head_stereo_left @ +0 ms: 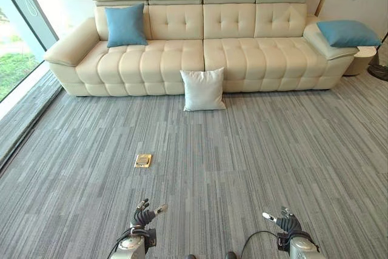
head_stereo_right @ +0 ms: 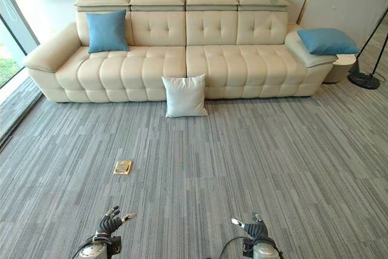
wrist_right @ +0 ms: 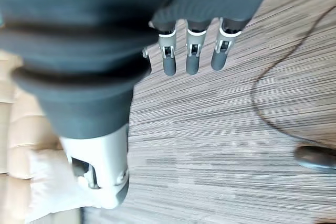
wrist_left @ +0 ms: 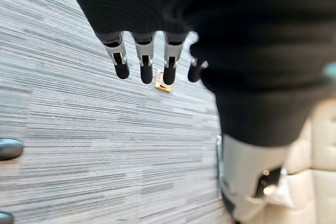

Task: Pick up all the scattered cushions and arrange them neatly on the sofa.

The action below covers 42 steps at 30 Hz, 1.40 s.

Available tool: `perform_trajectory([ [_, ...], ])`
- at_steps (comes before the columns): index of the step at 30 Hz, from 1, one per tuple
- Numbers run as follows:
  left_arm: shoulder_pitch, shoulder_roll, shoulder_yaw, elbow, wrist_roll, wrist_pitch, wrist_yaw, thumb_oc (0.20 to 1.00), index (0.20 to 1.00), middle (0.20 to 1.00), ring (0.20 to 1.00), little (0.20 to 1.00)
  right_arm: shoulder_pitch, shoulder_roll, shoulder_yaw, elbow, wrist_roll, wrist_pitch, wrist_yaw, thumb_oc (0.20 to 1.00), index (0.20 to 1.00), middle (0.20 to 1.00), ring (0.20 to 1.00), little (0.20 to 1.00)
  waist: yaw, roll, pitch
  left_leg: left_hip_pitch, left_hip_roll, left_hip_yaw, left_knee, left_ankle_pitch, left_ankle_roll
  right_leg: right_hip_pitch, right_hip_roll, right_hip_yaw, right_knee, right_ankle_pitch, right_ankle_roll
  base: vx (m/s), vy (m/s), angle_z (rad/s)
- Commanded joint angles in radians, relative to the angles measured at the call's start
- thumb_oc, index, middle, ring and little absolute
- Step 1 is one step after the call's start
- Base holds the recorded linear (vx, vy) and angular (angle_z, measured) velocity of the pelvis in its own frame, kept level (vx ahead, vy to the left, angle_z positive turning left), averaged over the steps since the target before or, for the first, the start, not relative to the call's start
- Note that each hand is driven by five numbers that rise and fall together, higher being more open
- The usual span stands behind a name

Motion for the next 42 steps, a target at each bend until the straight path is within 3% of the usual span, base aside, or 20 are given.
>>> perform_trajectory([
  [1, -0.06, 0.027, 0.036, -0.019, 0.024, -0.048, 0.012, 1.0, 1.0, 1.0, 1.0, 1.0, -0.049, -0.042, 0.023, -0.037, -0.032, -0.033, -0.012, 1.0, 1.0, 1.0, 1.0, 1.0, 0.007, -0.014, 0.022, 0.032, -0.001, 0.004, 0.0, -0.096, -0.049, 0.056, -0.021, 0.0, 0.002, -0.155, 0.063, 0.0, 0.0, 0.0],
  [7, -0.039, 0.032, 0.05, -0.091, 0.026, -0.053, 0.017, 1.0, 1.0, 1.0, 1.0, 1.0, -0.035, -0.04, 0.006, -0.133, -0.028, -0.044, -0.015, 1.0, 1.0, 1.0, 1.0, 1.0, 0.007, -0.014, 0.027, 0.034, -0.001, 0.006, 0.0, -0.1, -0.047, 0.057, -0.022, 0.002, 0.002, -0.156, 0.064, 0.0, 0.0, 0.0],
  [26, -0.033, 0.051, 0.052, -0.079, 0.046, -0.031, 0.028, 1.0, 1.0, 1.0, 1.0, 1.0, -0.031, -0.031, 0.008, -0.148, -0.029, -0.031, -0.016, 1.0, 1.0, 1.0, 1.0, 1.0, 0.026, -0.035, 0.08, -0.02, -0.019, -0.009, 0.0, -0.101, -0.013, 0.011, -0.035, 0.004, 0.002, -0.135, 0.076, 0.02, 0.045, -0.01],
  [31, -0.053, 0.059, 0.051, -0.074, 0.049, -0.031, 0.035, 1.0, 1.0, 1.0, 1.0, 1.0, -0.035, -0.025, 0.009, -0.15, -0.033, -0.03, -0.015, 1.0, 1.0, 1.0, 1.0, 1.0, 0.024, -0.024, 0.115, -0.033, -0.029, -0.017, 0.0, -0.106, 0.016, -0.102, -0.056, 0.005, 0.21, -0.174, 0.089, 0.04, 0.149, 0.02],
  [33, -0.064, 0.06, 0.051, -0.077, 0.058, -0.035, 0.038, 1.0, 1.0, 1.0, 1.0, 1.0, -0.044, -0.022, 0.014, -0.146, -0.043, -0.033, -0.015, 1.0, 1.0, 1.0, 1.0, 1.0, 0.025, -0.01, 0.137, -0.025, -0.036, -0.003, 0.0, -0.119, 0.036, -0.203, -0.087, -0.005, 0.414, -0.158, 0.104, 0.07, 0.191, -0.22],
  [35, -0.065, 0.057, 0.049, -0.076, 0.061, -0.034, 0.038, 1.0, 1.0, 1.0, 1.0, 1.0, -0.039, -0.02, 0.01, -0.142, -0.045, -0.032, -0.013, 1.0, 1.0, 1.0, 1.0, 1.0, 0.02, -0.006, 0.146, -0.007, -0.037, -0.002, 0.0, -0.128, 0.034, -0.257, -0.084, 0.004, 0.467, -0.146, 0.102, 0.13, 0.068, -0.14],
  [37, -0.069, 0.057, 0.049, -0.073, 0.062, -0.035, 0.039, 1.0, 1.0, 1.0, 1.0, 1.0, -0.041, -0.02, 0.008, -0.133, -0.04, -0.032, -0.014, 1.0, 1.0, 1.0, 1.0, 1.0, 0.021, -0.003, 0.152, 0.003, -0.035, 0.005, 0.0, -0.132, 0.029, -0.273, -0.078, -0.002, 0.445, -0.143, 0.101, 0.1, 0.007, 0.02],
  [39, -0.077, 0.058, 0.053, -0.075, 0.052, -0.038, 0.038, 1.0, 1.0, 1.0, 1.0, 1.0, -0.055, -0.025, 0.001, -0.11, -0.031, -0.031, -0.025, 1.0, 1.0, 1.0, 1.0, 1.0, 0.024, -0.004, 0.169, 0.029, -0.036, 0.019, 0.0, -0.15, 0.018, -0.295, -0.067, -0.03, 0.255, -0.078, 0.107, 0.18, -0.051, -0.01],
  [40, -0.077, 0.057, 0.053, -0.075, 0.052, -0.038, 0.038, 1.0, 1.0, 1.0, 1.0, 1.0, -0.055, -0.026, 0.001, -0.11, -0.03, -0.032, -0.025, 1.0, 1.0, 1.0, 1.0, 1.0, 0.024, -0.001, 0.171, 0.032, -0.033, 0.019, 0.0, -0.151, 0.017, -0.287, -0.064, -0.032, 0.246, -0.074, 0.107, 0.31, -0.126, -0.22],
  [41, -0.085, 0.053, 0.06, -0.062, 0.04, -0.035, 0.04, 1.0, 1.0, 1.0, 1.0, 1.0, -0.053, -0.024, -0.004, -0.105, -0.032, -0.025, -0.03, 1.0, 1.0, 1.0, 1.0, 1.0, 0.016, -0.01, 0.177, 0.065, -0.036, 0.021, 0.0, -0.167, 0.005, -0.301, -0.043, -0.037, 0.098, -0.021, 0.13, 0.28, -0.114, -0.24],
  [42, -0.086, 0.051, 0.065, -0.061, 0.037, -0.034, 0.037, 1.0, 1.0, 1.0, 1.0, 1.0, -0.049, -0.025, -0.009, -0.105, -0.036, -0.021, -0.03, 1.0, 1.0, 1.0, 1.0, 1.0, 0.01, -0.012, 0.177, 0.077, -0.036, 0.021, 0.0, -0.174, -0.003, -0.298, -0.039, -0.039, 0.049, -0.006, 0.14, 0.51, -0.196, -0.1],
])
